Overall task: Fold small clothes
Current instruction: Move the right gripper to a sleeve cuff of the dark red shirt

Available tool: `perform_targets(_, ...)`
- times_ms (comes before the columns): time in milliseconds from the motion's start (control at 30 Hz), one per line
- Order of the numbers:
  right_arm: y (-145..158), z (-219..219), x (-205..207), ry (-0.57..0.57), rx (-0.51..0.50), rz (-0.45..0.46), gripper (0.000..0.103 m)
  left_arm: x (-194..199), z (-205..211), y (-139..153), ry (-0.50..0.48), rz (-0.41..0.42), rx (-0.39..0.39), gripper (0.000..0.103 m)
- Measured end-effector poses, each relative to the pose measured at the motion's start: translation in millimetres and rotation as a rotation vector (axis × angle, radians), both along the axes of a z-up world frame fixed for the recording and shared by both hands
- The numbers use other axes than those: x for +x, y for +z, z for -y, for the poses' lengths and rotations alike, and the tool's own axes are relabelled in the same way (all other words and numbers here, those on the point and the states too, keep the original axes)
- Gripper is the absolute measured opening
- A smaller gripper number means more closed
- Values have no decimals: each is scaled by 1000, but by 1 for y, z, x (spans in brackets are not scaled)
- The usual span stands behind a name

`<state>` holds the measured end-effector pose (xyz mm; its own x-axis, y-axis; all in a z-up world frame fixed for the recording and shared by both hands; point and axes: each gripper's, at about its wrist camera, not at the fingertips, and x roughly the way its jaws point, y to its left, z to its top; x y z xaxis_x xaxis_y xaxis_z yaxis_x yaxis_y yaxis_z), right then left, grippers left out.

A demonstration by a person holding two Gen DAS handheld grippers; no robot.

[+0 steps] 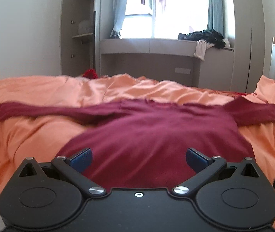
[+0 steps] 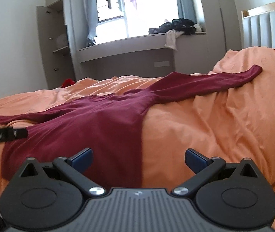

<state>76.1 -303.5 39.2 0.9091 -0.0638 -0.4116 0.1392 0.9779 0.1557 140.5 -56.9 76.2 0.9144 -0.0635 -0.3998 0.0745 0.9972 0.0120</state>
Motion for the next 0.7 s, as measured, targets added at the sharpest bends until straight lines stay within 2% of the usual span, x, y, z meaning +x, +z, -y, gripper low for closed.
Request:
perform_targets(267,-2,35,40,-59,-32,10,103,72,41,8,-29,6,50,103)
perform_targets(367,-3,59,55,-78,-45,16,103,95,53,1,-43,14,77,103)
perform_targets(500,-3,95,83,-108,-124,-10,103,114,59,-18,-45,20,83,103)
perform_targets(567,-6,119,94,-126,-106,10,103,119,55,-28,-8,-14,51,103)
perform_targets(700,-8,176,120,-123,4,33,103,127,45,-44,-1,-61,11,103)
